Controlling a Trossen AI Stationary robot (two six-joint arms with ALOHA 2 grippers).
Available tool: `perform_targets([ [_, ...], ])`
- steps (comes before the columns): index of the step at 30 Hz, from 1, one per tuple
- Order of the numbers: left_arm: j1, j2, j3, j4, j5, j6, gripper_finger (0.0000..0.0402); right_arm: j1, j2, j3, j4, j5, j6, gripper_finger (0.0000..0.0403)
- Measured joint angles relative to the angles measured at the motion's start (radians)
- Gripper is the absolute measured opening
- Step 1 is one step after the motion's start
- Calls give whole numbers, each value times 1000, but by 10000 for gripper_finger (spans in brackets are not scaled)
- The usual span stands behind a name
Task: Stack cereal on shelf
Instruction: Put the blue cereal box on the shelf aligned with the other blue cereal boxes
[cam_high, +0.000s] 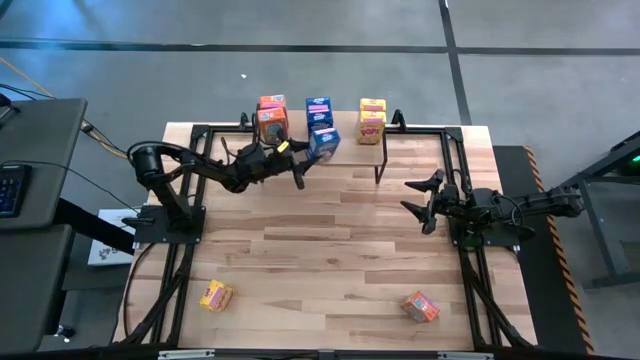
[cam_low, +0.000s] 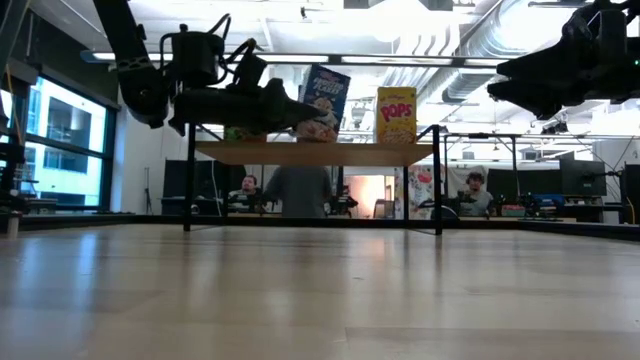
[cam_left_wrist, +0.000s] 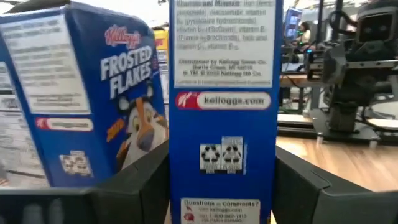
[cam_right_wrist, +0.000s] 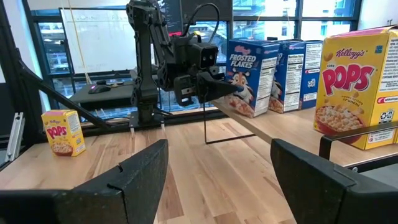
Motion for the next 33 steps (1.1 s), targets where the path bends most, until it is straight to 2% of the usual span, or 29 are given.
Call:
perform_targets([
  [7,0,0,0,-6,-42,-2,237,0,0,0,0,0,0,277],
  [22,-3,0,0,-6,-56,-28,297,0,0,0,0,0,0,277],
  [33,-39,-39,-11,-16,-160,10,304,0,0,0,0,0,0,277],
])
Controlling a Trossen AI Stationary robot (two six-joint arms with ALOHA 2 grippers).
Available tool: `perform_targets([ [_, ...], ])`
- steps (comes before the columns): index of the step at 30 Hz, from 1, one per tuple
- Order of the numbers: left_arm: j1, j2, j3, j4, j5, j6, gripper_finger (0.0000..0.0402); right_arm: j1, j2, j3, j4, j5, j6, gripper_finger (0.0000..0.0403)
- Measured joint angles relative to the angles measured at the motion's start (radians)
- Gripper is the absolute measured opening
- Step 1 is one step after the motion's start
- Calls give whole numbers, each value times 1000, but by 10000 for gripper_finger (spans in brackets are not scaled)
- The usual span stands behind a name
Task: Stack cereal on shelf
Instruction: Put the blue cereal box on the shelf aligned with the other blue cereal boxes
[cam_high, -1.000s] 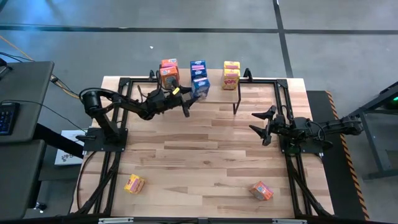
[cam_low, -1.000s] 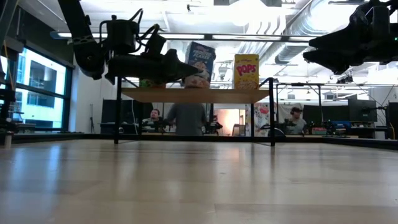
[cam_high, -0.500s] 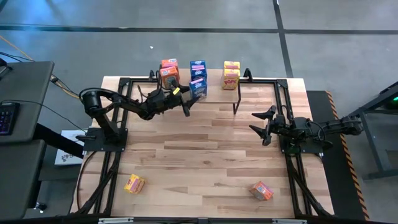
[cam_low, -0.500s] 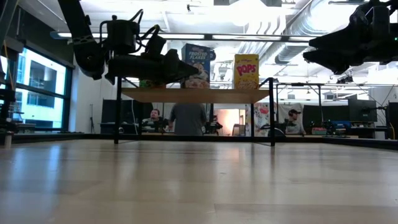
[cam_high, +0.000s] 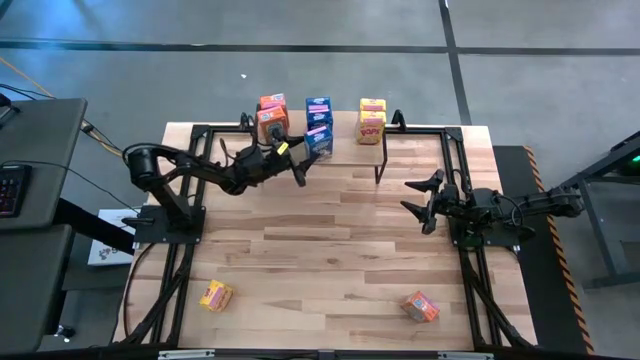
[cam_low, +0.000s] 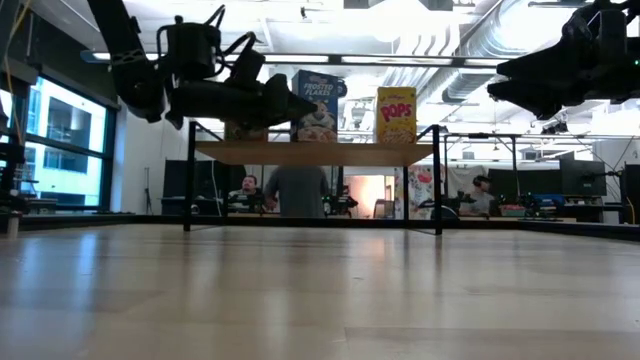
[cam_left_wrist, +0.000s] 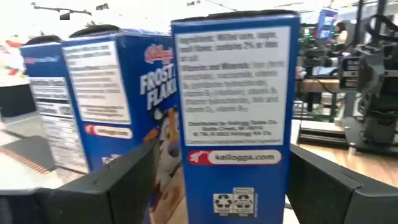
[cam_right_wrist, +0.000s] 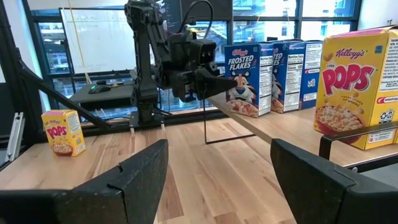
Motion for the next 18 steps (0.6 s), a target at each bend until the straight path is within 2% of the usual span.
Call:
perform_targets([
  [9,-53,-39,-28,-7,-98,36,304,0,2,0,-4,0,0,277],
  [18,-122,-57,-28,-9,-255,52,304,0,2,0,-5,0,0,277],
])
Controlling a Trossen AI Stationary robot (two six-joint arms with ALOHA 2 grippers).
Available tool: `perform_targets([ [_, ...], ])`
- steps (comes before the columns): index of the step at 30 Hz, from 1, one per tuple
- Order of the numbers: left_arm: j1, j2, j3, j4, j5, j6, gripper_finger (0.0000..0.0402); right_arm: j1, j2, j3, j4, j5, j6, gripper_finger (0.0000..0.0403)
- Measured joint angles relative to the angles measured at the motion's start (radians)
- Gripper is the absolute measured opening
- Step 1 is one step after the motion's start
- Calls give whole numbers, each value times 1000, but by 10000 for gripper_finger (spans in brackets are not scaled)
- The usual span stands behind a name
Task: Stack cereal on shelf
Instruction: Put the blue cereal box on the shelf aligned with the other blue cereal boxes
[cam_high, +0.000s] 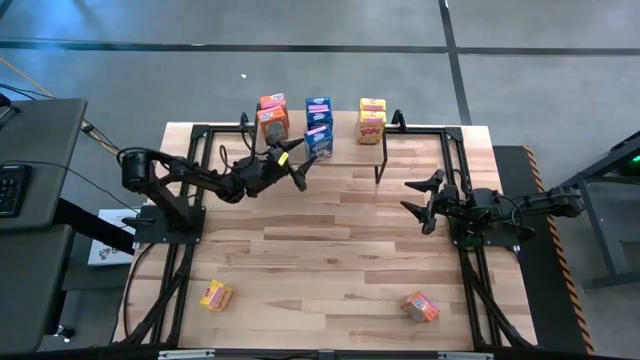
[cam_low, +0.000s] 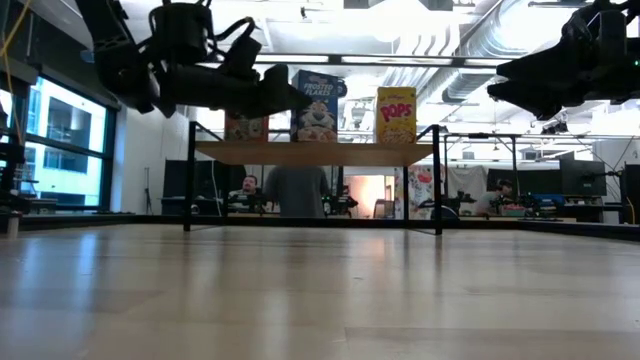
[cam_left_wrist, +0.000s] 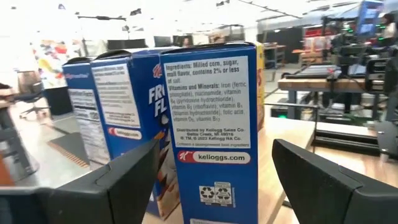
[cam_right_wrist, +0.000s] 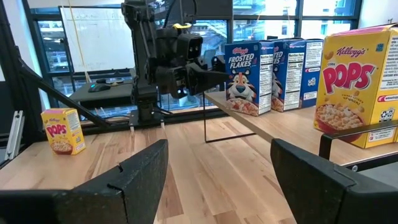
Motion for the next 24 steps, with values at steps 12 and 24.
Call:
perform_targets([
  [12,-141,0,0,-6,-209,26,304,0,0,0,0,0,0,277],
  [24,-157,0,1,-13,-167,63,304,0,0,0,0,0,0,277],
])
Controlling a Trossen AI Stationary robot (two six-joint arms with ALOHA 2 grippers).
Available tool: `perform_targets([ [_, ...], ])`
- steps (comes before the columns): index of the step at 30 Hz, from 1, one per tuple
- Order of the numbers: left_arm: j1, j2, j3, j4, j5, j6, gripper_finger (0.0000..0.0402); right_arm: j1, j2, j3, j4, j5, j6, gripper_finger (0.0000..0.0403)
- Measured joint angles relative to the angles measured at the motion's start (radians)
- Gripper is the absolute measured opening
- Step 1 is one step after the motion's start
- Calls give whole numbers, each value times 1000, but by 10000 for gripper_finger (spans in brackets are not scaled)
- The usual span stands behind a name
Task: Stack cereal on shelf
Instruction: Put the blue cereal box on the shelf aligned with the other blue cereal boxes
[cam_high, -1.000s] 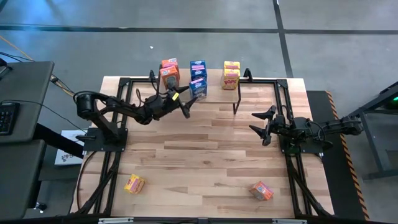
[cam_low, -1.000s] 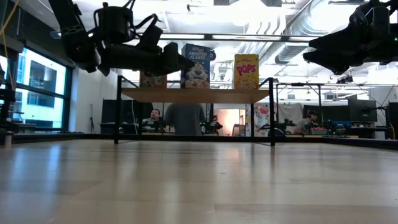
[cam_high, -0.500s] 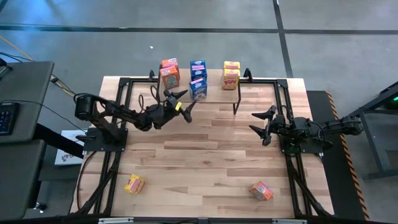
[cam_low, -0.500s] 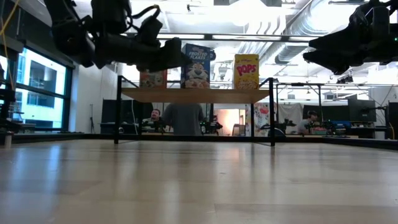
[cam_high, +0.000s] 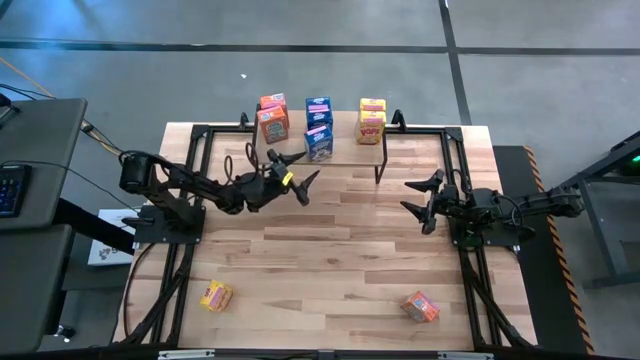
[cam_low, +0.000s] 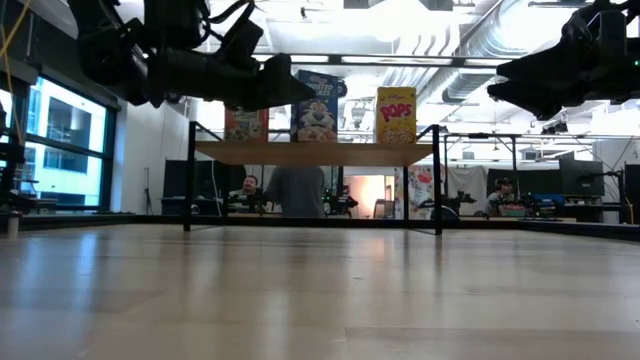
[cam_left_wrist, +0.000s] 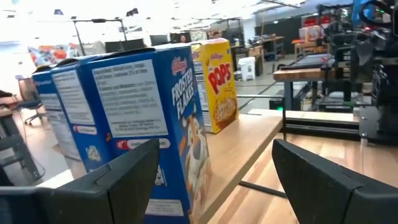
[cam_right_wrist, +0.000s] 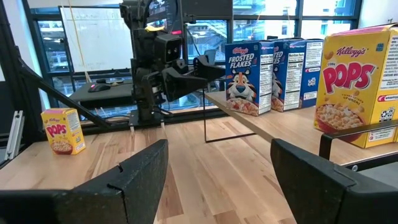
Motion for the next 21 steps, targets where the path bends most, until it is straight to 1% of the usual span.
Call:
perform_targets([
  [3,15,0,15,-11,27,5,304,0,0,0,0,0,0,277],
  [8,38,0,48,-61,38,7,304,0,0,0,0,0,0,277],
  [13,57,0,54,-81,51,6,304,0,0,0,0,0,0,277],
  [17,53,0,54,-81,38,4,304,0,0,0,0,0,0,277],
  [21,12,0,54,-80,22,-11,304,0,0,0,0,0,0,277],
])
